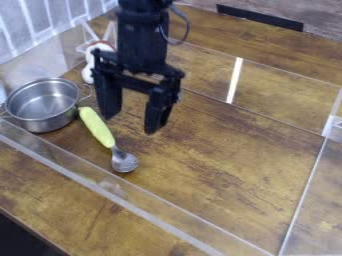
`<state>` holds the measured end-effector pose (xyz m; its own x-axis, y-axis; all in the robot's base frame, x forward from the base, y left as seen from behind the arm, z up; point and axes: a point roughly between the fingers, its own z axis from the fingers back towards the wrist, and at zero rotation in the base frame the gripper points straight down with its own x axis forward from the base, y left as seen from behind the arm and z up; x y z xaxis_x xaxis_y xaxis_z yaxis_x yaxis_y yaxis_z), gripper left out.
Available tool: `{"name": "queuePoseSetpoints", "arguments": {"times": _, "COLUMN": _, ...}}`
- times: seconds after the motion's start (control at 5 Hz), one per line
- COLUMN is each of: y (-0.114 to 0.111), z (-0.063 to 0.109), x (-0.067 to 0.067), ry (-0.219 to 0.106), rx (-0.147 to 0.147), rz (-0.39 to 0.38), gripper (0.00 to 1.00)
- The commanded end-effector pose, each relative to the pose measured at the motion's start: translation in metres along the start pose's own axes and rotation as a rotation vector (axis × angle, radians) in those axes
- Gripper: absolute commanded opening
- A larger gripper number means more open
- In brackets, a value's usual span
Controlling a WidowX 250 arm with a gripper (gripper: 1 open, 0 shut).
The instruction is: Move the green spoon to the right
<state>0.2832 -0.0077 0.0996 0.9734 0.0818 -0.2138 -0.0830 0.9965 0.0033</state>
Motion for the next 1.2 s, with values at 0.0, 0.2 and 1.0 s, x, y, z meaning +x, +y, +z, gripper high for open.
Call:
{"name": "queuePoseSetpoints", "arguments": {"times": 0.0, "y": 0.015, "z": 0.010, "x": 0.008, "ry": -0.067, "rx": -0.043, "rz": 0.228, "gripper": 1.00}}
{"name": "queuePoseSetpoints", "arguments": {"times": 0.2, "y": 0.016, "z": 0.006, "x": 0.005, "ry": -0.072, "rx": -0.067, "rz": 0.399, "gripper": 1.00}}
{"name": "queuePoseSetpoints", "arguments": {"times": 1.0, "y": 0.056, "z": -0.022, "x": 0.016, "ry": -0.137, "rx": -0.188, "rz": 0.901, "gripper": 1.00}}
